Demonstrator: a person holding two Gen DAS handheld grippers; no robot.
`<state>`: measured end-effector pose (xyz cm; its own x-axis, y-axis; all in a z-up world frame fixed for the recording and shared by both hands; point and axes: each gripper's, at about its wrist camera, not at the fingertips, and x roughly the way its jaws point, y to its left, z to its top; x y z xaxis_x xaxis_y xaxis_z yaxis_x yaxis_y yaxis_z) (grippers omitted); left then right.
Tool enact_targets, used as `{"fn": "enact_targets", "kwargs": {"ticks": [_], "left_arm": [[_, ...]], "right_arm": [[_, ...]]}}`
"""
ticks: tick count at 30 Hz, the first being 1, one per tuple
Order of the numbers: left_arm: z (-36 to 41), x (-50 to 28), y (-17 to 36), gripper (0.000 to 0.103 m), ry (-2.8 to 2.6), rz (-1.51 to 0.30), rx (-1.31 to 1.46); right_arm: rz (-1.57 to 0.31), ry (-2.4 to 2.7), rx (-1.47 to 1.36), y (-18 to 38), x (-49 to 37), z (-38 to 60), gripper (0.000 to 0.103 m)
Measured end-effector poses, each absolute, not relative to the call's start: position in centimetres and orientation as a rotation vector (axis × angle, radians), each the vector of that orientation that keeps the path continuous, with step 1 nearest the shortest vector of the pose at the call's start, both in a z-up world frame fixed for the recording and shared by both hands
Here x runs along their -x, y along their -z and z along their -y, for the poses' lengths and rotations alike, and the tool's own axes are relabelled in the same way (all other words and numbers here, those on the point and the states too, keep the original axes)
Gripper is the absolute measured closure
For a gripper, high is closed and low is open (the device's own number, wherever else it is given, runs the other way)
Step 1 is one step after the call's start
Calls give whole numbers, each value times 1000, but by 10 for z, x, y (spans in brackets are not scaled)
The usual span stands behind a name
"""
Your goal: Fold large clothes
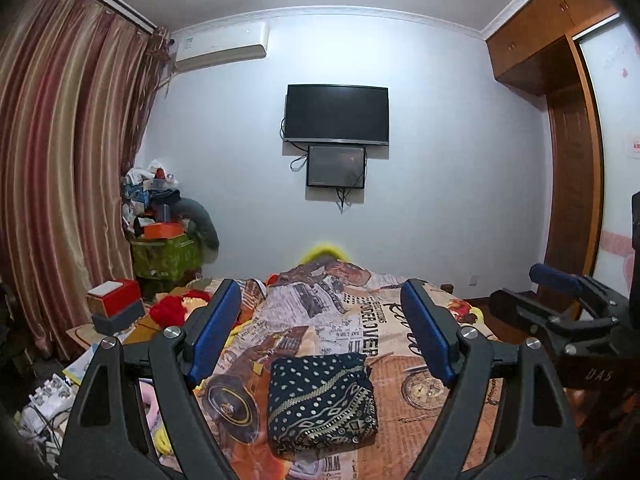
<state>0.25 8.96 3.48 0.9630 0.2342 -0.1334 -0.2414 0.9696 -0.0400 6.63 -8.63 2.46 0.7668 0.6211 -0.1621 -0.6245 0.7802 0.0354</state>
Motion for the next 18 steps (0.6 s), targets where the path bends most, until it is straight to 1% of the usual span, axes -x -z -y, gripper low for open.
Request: {"fn": "enact_targets", "kwargs": {"ticks": [2, 4, 7, 11, 18], "left_arm": [[-89, -3, -30, 20, -256, -135, 52], [-86, -3, -26, 15, -268, -146, 45], [-85, -4, -21, 13, -264, -159, 50], [-87, -4, -17, 4, -261, -161, 67], [-89, -5, -16, 3, -260, -172, 84]], "right_arm": [[-178, -671, 16, -21, -64, 88, 2], [-182, -663, 15, -19, -61, 89, 0], [-185, -654, 19, -17, -59, 91, 0], [-187, -652, 16, -16, -57, 93, 0], [-182, -641, 22, -17, -54, 95, 0]]}}
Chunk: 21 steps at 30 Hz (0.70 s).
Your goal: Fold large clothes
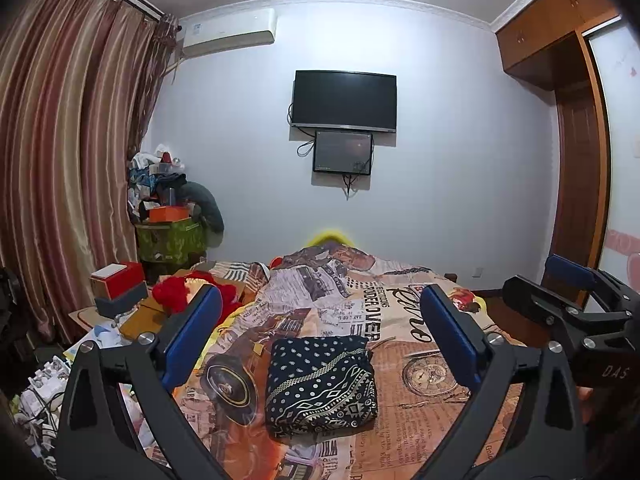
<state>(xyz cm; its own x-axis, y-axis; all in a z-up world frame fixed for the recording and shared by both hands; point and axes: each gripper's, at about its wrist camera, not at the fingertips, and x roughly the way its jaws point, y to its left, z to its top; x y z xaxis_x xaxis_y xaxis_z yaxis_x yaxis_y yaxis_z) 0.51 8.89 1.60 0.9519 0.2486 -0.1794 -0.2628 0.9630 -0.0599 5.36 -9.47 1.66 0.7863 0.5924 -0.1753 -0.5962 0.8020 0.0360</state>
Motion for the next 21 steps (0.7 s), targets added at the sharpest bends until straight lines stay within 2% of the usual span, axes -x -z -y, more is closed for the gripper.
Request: {"fn": "enact_targets", "kwargs": {"ticks": [21], "left_arm": [[-86, -7, -13, 3, -258, -186, 92]], "right_arm": [[-185, -637, 17, -16, -52, 96, 0]]}}
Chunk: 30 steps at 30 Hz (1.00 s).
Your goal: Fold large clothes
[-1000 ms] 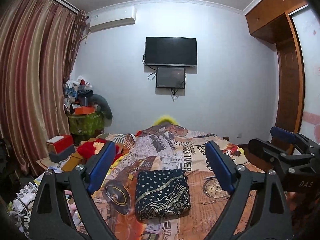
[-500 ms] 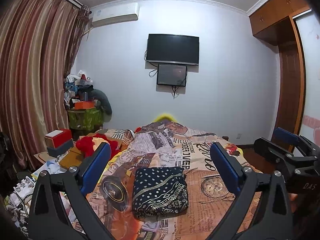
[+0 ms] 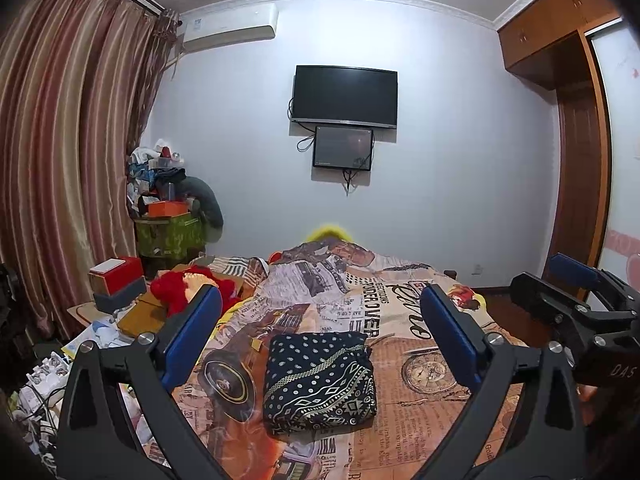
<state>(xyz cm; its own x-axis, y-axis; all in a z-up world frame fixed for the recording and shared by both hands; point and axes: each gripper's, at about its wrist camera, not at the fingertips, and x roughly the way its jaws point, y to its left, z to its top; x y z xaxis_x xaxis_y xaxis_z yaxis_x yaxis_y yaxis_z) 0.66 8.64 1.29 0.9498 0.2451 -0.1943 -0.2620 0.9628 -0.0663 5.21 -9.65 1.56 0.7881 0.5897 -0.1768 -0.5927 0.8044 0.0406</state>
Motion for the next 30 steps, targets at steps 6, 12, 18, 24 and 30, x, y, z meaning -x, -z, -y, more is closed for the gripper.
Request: {"fn": "enact_targets", "kwargs": {"ticks": [6, 12, 18, 24, 30], "left_arm": [[-89, -8, -13, 3, -252, -188, 92], [-89, -8, -13, 3, -246, -190, 93], [-90, -12, -10, 3, -223, -197, 90], [-90, -11, -9, 3, -221, -198, 84], [-90, -13, -9, 1, -215, -205, 79]], "right_arm": [[-189, -635, 16, -15, -52, 96, 0], [-189, -629, 17, -14, -51, 96, 0], [-193, -626, 13, -14, -52, 95, 0], [-190, -621, 9, -13, -51, 95, 0], [-189, -617, 4, -14, -51, 95, 0]]}}
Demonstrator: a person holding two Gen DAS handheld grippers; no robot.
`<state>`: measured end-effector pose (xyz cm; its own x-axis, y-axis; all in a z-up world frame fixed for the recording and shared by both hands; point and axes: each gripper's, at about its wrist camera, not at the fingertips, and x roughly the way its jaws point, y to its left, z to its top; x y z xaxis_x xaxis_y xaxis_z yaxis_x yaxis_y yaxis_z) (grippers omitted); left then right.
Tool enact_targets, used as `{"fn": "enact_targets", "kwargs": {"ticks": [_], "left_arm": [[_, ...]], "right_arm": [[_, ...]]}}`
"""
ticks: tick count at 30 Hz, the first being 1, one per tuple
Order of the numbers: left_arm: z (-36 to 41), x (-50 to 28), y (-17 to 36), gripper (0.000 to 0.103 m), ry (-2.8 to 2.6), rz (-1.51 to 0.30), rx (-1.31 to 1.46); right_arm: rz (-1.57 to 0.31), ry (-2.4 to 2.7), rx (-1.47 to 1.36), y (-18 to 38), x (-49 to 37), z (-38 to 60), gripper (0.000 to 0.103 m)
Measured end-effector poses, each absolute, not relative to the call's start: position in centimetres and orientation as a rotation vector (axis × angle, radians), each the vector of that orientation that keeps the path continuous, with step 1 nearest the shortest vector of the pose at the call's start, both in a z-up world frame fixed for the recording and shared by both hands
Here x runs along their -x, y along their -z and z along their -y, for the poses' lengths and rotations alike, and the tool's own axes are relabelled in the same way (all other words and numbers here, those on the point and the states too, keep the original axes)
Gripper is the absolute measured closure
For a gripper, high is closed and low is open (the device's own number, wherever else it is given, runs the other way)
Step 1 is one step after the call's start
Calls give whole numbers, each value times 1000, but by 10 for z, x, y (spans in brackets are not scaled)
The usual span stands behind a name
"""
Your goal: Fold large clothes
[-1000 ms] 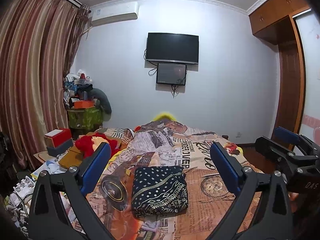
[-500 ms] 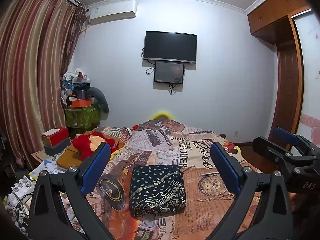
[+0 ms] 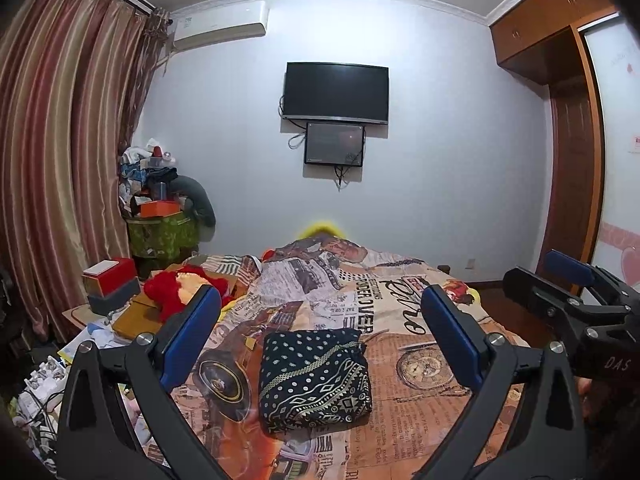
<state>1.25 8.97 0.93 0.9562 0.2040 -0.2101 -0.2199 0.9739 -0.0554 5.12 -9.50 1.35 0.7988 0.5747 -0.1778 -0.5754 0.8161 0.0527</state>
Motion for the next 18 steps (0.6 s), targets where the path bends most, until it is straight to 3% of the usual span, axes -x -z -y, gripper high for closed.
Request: {"fn": "enact_targets", "kwargs": {"ticks": [18], "left_arm": [[-91, -14, -10, 1, -195, -207, 71]], "right_arm": [[-184, -604, -12, -17, -50, 94, 0]]}}
